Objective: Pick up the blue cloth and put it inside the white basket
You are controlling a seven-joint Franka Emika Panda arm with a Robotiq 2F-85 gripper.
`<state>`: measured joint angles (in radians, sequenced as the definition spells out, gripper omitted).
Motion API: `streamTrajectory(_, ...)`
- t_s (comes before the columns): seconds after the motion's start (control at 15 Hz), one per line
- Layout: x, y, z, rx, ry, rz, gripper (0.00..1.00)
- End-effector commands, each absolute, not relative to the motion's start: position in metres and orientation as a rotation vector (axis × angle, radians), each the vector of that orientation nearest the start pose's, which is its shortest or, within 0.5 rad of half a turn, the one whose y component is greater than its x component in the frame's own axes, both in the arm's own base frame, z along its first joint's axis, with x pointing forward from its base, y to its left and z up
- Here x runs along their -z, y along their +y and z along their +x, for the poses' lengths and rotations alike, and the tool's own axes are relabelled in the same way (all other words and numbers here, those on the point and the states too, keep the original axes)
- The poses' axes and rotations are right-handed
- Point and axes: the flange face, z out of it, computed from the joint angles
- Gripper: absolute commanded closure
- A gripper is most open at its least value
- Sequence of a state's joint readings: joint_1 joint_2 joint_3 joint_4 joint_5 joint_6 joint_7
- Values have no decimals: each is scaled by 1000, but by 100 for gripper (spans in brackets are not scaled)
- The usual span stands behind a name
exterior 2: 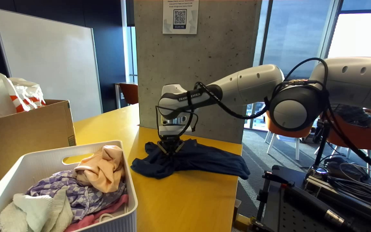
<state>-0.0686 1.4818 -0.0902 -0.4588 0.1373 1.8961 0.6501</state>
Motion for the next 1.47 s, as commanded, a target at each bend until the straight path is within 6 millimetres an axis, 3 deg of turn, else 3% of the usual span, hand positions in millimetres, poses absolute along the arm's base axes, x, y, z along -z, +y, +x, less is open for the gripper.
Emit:
streamTrajectory(0.0, -128, -67, 801, 26, 1198, -2859, 99)
streamTrajectory(0.4, -167, -63, 816, 212, 1211, -2840, 99)
streamTrajectory(0.73, -214, -60, 829, 409, 1214, -2805, 99)
streamTrajectory(1.4, -348, -34, 845, 746, 1143, -2693, 99)
